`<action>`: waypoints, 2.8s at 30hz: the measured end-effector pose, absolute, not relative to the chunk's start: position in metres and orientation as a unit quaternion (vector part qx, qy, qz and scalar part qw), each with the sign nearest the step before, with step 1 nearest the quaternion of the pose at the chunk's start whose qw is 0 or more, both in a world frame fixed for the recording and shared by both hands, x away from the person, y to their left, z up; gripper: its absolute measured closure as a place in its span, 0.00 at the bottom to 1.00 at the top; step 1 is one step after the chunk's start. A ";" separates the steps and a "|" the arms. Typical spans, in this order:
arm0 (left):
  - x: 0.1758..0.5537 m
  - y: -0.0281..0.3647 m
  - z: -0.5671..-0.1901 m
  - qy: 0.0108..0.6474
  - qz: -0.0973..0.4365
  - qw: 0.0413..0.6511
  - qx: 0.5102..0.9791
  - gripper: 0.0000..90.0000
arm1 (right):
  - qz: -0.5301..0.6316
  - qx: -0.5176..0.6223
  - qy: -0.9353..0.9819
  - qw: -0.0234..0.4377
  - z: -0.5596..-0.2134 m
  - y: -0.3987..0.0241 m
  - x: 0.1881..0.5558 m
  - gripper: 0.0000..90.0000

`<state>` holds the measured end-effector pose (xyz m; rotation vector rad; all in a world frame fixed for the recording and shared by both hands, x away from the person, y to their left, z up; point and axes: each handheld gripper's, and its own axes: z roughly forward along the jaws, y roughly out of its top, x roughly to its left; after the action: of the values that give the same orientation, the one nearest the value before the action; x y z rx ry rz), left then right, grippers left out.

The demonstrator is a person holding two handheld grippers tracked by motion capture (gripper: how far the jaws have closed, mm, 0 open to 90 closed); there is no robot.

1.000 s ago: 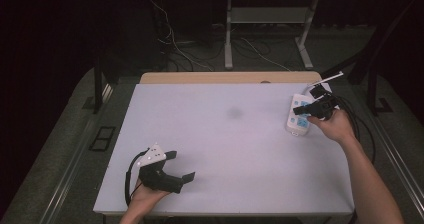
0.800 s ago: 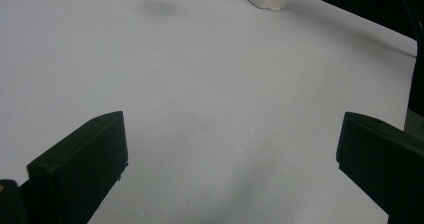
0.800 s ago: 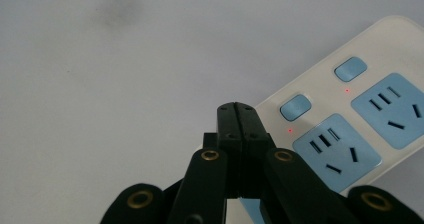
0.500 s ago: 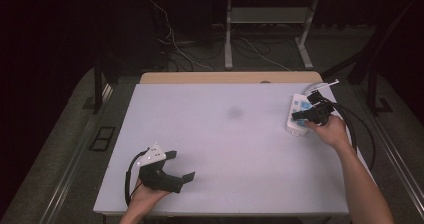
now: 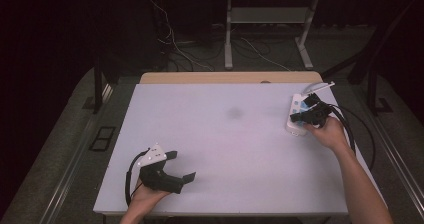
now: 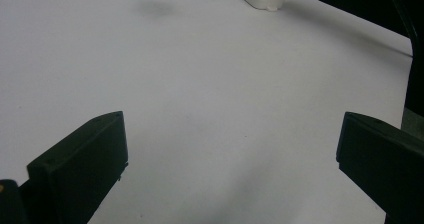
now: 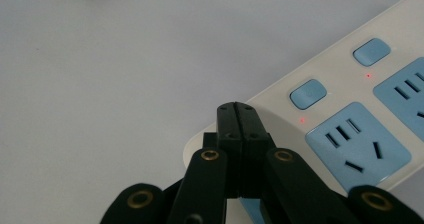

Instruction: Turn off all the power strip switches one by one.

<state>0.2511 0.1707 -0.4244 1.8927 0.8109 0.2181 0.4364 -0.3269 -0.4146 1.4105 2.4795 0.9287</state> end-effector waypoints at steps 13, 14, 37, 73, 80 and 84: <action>0.251 0.171 -0.424 0.339 0.092 0.510 0.785 0.00 | 0.346 0.483 0.803 0.050 -0.421 -0.338 0.438 1.00; 0.251 0.171 -0.424 0.339 0.092 0.510 0.785 0.00 | 0.345 0.484 0.803 0.048 -0.422 -0.339 0.438 1.00; 0.252 0.175 -0.425 0.344 0.094 0.511 0.782 0.00 | 0.331 0.482 0.810 0.052 -0.419 -0.335 0.439 1.00; 0.255 0.176 -0.426 0.348 0.088 0.509 0.782 0.00 | 0.356 0.476 0.802 0.058 -0.380 -0.343 0.454 1.00; 0.255 0.176 -0.426 0.349 0.089 0.509 0.782 0.00 | 0.355 0.479 0.800 0.065 -0.373 -0.345 0.462 1.00; 0.255 0.176 -0.426 0.349 0.089 0.509 0.782 0.00 | 0.357 0.487 0.795 0.060 -0.378 -0.348 0.467 1.00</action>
<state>0.2545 0.1765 -0.4262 1.8832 0.8400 0.2147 0.4666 -0.3479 -0.3782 1.4741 2.4049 1.0816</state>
